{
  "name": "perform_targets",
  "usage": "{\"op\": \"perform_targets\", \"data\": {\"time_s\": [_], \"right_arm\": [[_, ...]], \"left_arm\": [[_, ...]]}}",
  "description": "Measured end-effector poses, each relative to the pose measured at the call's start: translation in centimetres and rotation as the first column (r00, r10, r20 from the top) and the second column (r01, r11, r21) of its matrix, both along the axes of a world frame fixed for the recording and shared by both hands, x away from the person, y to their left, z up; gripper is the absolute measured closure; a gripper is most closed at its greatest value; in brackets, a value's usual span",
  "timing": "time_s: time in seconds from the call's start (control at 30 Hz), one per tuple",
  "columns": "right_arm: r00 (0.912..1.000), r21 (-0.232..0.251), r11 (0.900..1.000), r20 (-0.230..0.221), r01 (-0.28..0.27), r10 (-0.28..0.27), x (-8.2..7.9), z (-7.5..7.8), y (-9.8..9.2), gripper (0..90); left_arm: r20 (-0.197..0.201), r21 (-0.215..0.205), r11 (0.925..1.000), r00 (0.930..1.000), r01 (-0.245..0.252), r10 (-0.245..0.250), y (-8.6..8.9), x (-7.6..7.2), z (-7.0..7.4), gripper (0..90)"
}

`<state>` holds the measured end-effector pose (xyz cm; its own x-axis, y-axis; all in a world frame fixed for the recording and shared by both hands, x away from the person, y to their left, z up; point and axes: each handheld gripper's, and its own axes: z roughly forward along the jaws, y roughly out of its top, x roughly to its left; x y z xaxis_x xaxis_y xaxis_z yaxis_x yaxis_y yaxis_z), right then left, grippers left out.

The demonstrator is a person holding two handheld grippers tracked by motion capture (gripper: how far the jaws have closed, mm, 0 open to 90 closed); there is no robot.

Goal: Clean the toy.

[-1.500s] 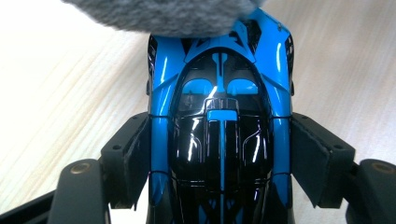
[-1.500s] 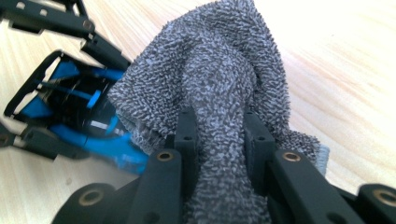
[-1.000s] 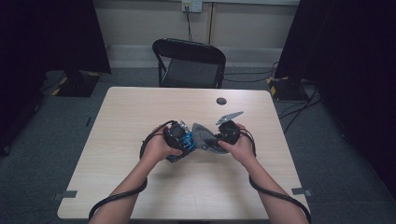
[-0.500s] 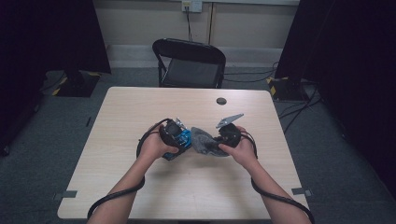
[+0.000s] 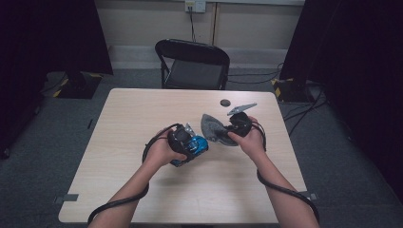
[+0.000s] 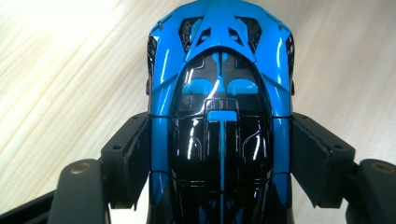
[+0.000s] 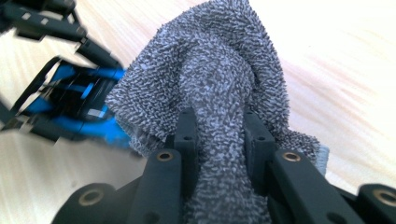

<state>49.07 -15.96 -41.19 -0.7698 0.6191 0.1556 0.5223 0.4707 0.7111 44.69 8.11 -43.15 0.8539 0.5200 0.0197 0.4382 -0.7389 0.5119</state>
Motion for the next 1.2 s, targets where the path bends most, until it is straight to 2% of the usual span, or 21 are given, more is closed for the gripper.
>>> {"op": "perform_targets", "data": {"time_s": [0.33, 0.47, 0.6, 0.8, 0.93, 1.1, 1.2], "right_arm": [[0.9998, -0.043, 0.999, -0.004, 0.02, -0.02, 1.0, -0.4, 1.4, 72.2], [0.9999, -0.063, 0.998, -0.012, 0.006, -0.007, 1.0, -0.8, 1.9, 72.2], [0.9997, -0.078, 0.997, -0.021, -0.017, 0.015, 0.8, -1.3, 2.3, 72.2], [0.9993, -0.081, 0.996, -0.027, -0.03, 0.028, 0.5, -1.5, 2.0, 72.2], [0.9987, -0.074, 0.996, -0.031, -0.043, 0.04, 0.1, -1.7, 1.8, 72.2], [0.9983, -0.059, 0.997, -0.032, -0.051, 0.049, -0.3, -2.0, 1.6, 72.2], [0.9979, -0.054, 0.997, -0.035, -0.057, 0.055, -0.7, -2.2, 1.4, 72.1]], "left_arm": [[0.009, 0.003, 0.9982, 0.9981, 0.06, -0.06, -1.4, -0.9, 0.2, 28.2], [0.008, -0.006, 0.9983, 0.9983, 0.058, -0.058, -1.6, -0.9, 0.3, 28.2], [0.008, 0.007, 0.9991, 0.9991, 0.042, -0.042, -1.1, -0.6, -0.1, 28.2], [0.001, 0.004, 1.0, 1.0, 0.004, -0.004, -0.2, -0.2, -0.4, 28.2], [-0.009, 0.01, 0.9999, 0.9999, -0.01, 0.01, 0.3, 0.1, -0.4, 28.2], [-0.011, -0.001, 0.9992, 0.9992, -0.039, 0.039, 0.7, 0.4, -0.5, 28.2], [-0.014, 0.009, 0.9986, 0.9985, -0.053, 0.053, 1.1, 0.8, -0.7, 28.2]]}}
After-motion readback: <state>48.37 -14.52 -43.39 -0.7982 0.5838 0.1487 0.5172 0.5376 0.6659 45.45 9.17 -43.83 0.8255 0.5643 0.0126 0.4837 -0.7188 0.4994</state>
